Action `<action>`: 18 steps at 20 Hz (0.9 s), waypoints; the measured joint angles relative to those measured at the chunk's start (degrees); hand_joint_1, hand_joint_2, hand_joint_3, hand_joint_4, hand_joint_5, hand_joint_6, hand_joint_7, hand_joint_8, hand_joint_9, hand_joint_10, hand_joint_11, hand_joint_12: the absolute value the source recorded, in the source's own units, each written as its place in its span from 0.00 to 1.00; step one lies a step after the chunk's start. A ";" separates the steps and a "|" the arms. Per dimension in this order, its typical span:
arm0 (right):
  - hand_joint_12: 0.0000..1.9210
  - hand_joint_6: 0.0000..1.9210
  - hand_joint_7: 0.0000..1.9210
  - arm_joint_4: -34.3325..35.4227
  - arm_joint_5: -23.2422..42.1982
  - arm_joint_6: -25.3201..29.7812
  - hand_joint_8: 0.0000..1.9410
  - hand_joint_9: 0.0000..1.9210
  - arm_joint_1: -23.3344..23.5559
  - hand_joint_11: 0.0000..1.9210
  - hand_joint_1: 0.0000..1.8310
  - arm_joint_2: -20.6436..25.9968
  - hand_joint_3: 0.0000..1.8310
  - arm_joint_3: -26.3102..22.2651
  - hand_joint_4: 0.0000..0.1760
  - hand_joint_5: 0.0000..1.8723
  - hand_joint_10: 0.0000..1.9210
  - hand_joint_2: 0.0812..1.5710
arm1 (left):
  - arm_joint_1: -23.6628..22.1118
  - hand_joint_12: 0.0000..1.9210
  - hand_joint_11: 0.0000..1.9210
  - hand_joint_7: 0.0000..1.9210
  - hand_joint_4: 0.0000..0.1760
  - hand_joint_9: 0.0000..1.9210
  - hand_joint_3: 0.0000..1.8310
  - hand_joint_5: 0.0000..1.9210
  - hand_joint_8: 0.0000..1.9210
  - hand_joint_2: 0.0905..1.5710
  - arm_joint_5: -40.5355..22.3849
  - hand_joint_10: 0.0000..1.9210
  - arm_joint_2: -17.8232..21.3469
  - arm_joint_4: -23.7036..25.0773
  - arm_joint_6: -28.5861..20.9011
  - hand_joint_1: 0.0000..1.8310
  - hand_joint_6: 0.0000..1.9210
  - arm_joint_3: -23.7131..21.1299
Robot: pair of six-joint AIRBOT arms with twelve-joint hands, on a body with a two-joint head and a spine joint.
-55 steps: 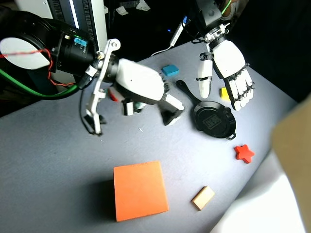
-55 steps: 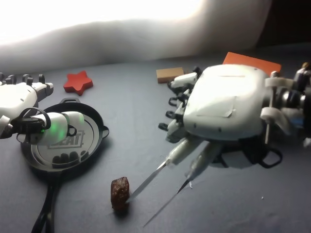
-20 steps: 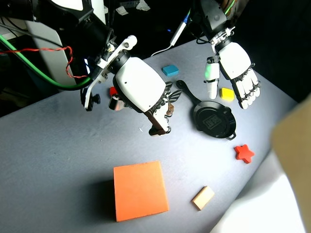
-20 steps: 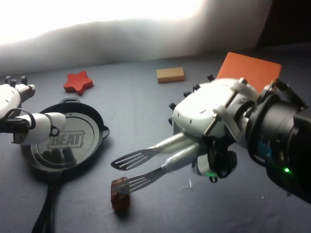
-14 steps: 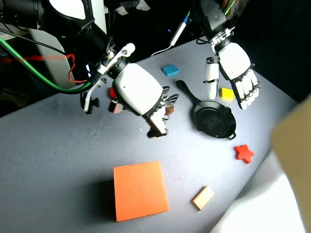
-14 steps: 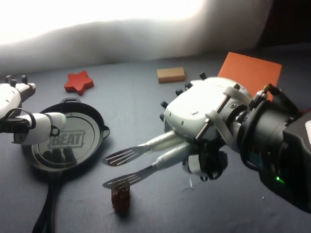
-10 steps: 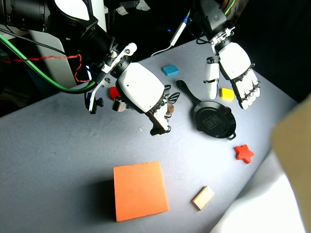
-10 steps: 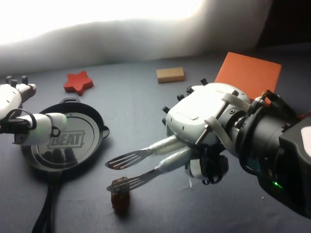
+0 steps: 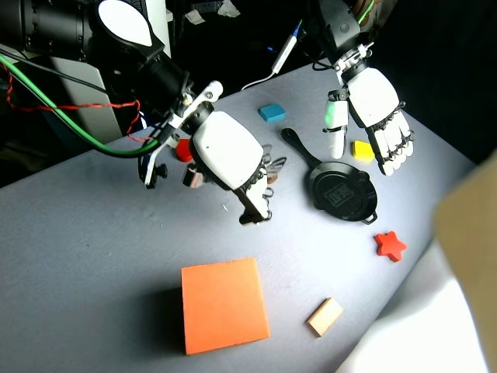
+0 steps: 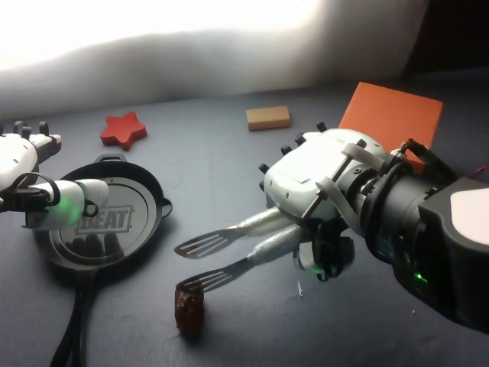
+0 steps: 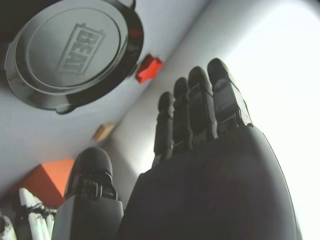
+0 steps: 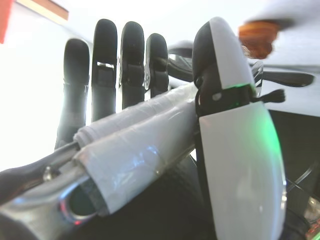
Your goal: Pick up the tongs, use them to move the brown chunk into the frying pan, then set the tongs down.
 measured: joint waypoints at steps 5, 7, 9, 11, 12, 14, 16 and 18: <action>0.77 0.00 0.41 3.58 0.90 -1.51 0.00 0.30 -0.24 0.11 0.55 -0.13 0.00 -0.07 0.00 0.40 0.28 0.70 | 0.02 0.12 0.00 0.08 0.17 0.06 0.00 0.07 0.00 0.80 0.00 0.00 0.00 0.02 0.00 0.00 0.00 -0.02; 0.77 0.00 0.41 3.89 1.25 -1.97 0.00 0.30 -0.09 0.10 0.54 -0.13 0.00 -0.07 0.00 0.40 0.27 0.71 | 0.02 0.12 0.00 0.08 0.15 0.07 0.00 0.07 0.00 0.80 0.00 0.00 0.00 0.00 0.00 0.00 0.00 0.00; 0.78 0.00 0.41 3.72 1.49 -2.21 0.00 0.30 0.02 0.11 0.54 -0.13 0.00 -0.07 0.00 0.40 0.27 0.70 | 0.02 0.14 0.00 0.09 0.16 0.07 0.00 0.08 0.00 0.80 0.02 0.00 0.00 0.02 0.00 0.00 0.00 0.00; 0.77 0.00 0.41 3.58 1.44 -2.56 0.00 0.30 -0.37 0.10 0.55 -0.37 0.00 -0.07 0.00 0.40 0.27 0.70 | 0.02 0.13 0.00 0.08 0.16 0.07 0.00 0.08 0.00 0.79 -0.02 0.00 0.00 -0.02 0.00 0.00 0.00 0.00; 0.77 0.00 0.40 3.50 1.49 -2.64 0.00 0.29 -0.66 0.10 0.54 -0.61 0.00 -0.04 0.00 0.40 0.27 0.71 | 0.02 0.14 0.00 0.09 0.13 0.07 0.00 0.08 0.00 0.79 0.00 0.00 0.00 0.00 0.00 0.00 0.00 0.00; 0.77 0.00 0.40 3.65 1.75 -2.62 0.00 0.30 -1.05 0.10 0.54 -1.20 0.00 0.44 0.00 0.39 0.27 0.71 | 0.02 0.17 0.00 0.09 0.15 0.08 0.00 0.08 0.00 0.79 0.00 0.00 0.00 0.02 0.00 0.00 0.00 0.00; 0.77 0.00 0.40 3.06 1.97 -2.51 0.00 0.30 -1.05 0.10 0.54 -1.64 0.00 0.94 0.00 0.39 0.27 0.70 | 0.02 0.14 0.00 0.09 0.13 0.08 0.00 0.08 0.00 0.79 -0.02 0.00 0.00 0.00 0.00 0.00 0.00 0.00; 0.78 0.00 0.40 2.54 1.95 -2.45 0.00 0.30 -1.05 0.10 0.54 -2.05 0.00 1.49 0.00 0.39 0.27 0.71 | 0.02 0.15 0.00 0.09 0.10 0.07 0.00 0.09 0.00 0.79 -0.02 0.00 0.00 0.02 0.02 0.00 0.00 0.00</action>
